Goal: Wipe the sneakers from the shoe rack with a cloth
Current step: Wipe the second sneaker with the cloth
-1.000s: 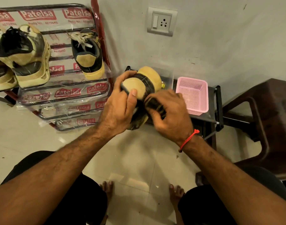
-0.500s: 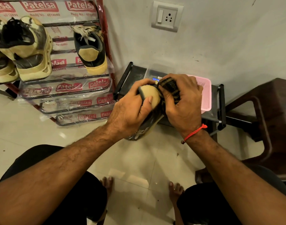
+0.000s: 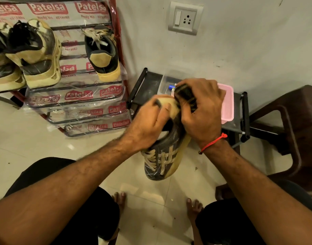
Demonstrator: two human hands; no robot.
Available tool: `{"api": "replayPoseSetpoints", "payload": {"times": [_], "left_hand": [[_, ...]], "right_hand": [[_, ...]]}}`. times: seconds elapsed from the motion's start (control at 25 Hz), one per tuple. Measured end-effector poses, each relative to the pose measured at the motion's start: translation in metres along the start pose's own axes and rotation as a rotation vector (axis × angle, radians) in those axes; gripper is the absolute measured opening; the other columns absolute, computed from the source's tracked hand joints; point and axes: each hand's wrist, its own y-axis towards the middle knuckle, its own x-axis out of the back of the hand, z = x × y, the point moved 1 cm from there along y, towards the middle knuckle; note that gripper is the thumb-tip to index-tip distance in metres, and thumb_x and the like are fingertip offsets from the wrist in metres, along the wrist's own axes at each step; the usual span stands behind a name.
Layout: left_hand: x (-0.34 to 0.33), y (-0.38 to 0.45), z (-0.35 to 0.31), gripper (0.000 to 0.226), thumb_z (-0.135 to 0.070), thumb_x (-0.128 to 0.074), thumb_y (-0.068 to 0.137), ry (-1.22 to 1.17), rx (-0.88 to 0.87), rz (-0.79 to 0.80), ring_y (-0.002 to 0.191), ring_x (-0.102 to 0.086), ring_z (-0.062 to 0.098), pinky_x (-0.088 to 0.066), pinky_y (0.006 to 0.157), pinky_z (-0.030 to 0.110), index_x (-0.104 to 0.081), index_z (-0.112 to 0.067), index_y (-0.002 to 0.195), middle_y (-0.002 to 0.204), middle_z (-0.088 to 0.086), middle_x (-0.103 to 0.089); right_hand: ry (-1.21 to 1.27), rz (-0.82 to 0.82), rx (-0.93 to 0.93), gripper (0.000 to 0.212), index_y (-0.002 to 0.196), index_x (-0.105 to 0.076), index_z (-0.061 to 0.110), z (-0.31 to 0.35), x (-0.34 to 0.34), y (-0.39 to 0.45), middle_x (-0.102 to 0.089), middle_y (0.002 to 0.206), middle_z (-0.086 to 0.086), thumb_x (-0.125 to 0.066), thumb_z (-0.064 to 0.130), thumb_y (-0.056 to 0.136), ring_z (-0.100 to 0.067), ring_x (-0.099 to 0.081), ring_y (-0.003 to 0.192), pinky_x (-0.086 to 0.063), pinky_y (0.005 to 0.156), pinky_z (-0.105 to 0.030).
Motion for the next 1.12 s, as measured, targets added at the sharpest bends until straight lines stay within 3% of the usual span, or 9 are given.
{"api": "replayPoseSetpoints", "payload": {"times": [0.2, 0.32, 0.4, 0.52, 0.68, 0.8, 0.92, 1.0, 1.12], "left_hand": [[0.001, 0.002, 0.003, 0.053, -0.047, -0.033, 0.102, 0.095, -0.012, -0.06, 0.097, -0.064, 0.012, -0.054, 0.08, 0.028, -0.062, -0.008, 0.122, 0.129, 0.003, -0.058], [0.009, 0.01, 0.011, 0.041, -0.042, -0.031, 0.106, -0.023, 0.187, -0.192, 0.1, -0.065, 0.019, -0.054, 0.084, 0.029, -0.061, -0.014, 0.112, 0.117, 0.01, -0.064], [0.014, 0.015, 0.016, 0.047, -0.047, -0.031, 0.105, -0.061, 0.314, -0.271, 0.099, -0.065, 0.026, -0.054, 0.086, 0.037, -0.062, -0.011, 0.106, 0.107, 0.01, -0.067], [0.016, 0.015, 0.018, 0.055, -0.054, -0.032, 0.102, -0.1, 0.308, -0.182, 0.094, -0.066, 0.024, -0.053, 0.085, 0.042, -0.065, -0.01, 0.105, 0.099, 0.008, -0.069], [0.007, 0.01, 0.01, 0.036, -0.034, -0.032, 0.111, -0.128, 0.214, -0.048, 0.08, -0.061, -0.001, -0.048, 0.076, 0.02, -0.058, -0.023, 0.089, 0.089, -0.004, -0.061], [0.008, 0.012, 0.011, 0.034, -0.039, -0.033, 0.107, -0.12, 0.159, -0.092, 0.085, -0.062, 0.009, -0.049, 0.074, 0.028, -0.058, -0.027, 0.088, 0.093, -0.001, -0.061], [0.027, 0.02, 0.019, 0.039, -0.039, -0.033, 0.109, -0.134, 0.338, -0.256, 0.083, -0.063, 0.014, -0.05, 0.07, 0.02, -0.063, -0.017, 0.095, 0.089, 0.001, -0.066], [0.039, 0.024, 0.024, 0.048, -0.045, -0.033, 0.107, -0.118, 0.382, -0.364, 0.082, -0.067, 0.018, -0.053, 0.075, 0.027, -0.066, -0.016, 0.086, 0.084, 0.005, -0.07], [0.038, 0.023, 0.02, 0.044, -0.039, -0.033, 0.108, -0.066, 0.293, -0.239, 0.073, -0.061, 0.013, -0.046, 0.068, 0.033, -0.06, -0.018, 0.08, 0.078, 0.001, -0.064]], "right_hand": [[-0.011, 0.043, -0.026, 0.026, 0.107, -0.068, 0.015, 0.003, -0.009, -0.007, -0.066, 0.107, 0.001, -0.062, 0.016, 0.081, -0.026, -0.053, 0.101, -0.034, 0.083, -0.04], [0.055, 0.116, 0.019, 0.026, 0.106, -0.069, 0.013, 0.017, -0.015, -0.022, -0.067, 0.108, 0.0, -0.062, 0.015, 0.08, -0.025, -0.054, 0.102, -0.037, 0.082, -0.041], [0.077, 0.198, 0.126, 0.028, 0.106, -0.07, 0.013, 0.027, -0.023, -0.035, -0.068, 0.108, 0.0, -0.063, 0.013, 0.078, -0.026, -0.056, 0.102, -0.038, 0.081, -0.044], [0.044, 0.211, 0.219, 0.031, 0.109, -0.07, 0.011, 0.026, -0.021, -0.035, -0.069, 0.11, -0.003, -0.063, 0.011, 0.078, -0.028, -0.057, 0.103, -0.042, 0.081, -0.049], [0.063, 0.07, 0.034, 0.029, 0.109, -0.069, 0.01, 0.008, -0.009, -0.009, -0.067, 0.107, -0.005, -0.065, 0.008, 0.081, -0.027, -0.056, 0.103, -0.043, 0.085, -0.047], [0.088, 0.086, -0.024, 0.027, 0.11, -0.067, 0.011, 0.012, -0.014, -0.016, -0.066, 0.108, -0.003, -0.067, 0.01, 0.083, -0.026, -0.055, 0.105, -0.042, 0.087, -0.047], [0.138, 0.234, 0.099, 0.03, 0.11, -0.068, 0.011, 0.024, -0.021, -0.033, -0.065, 0.111, -0.004, -0.066, 0.011, 0.08, -0.027, -0.056, 0.103, -0.043, 0.082, -0.051], [0.093, 0.268, 0.258, 0.036, 0.112, -0.067, 0.011, 0.029, -0.024, -0.042, -0.064, 0.114, -0.006, -0.069, 0.01, 0.076, -0.029, -0.056, 0.102, -0.043, 0.077, -0.05], [0.053, 0.169, 0.299, 0.038, 0.114, -0.064, 0.011, 0.03, -0.019, -0.037, -0.06, 0.117, -0.008, -0.069, 0.01, 0.076, -0.03, -0.057, 0.105, -0.044, 0.081, -0.048]]}}
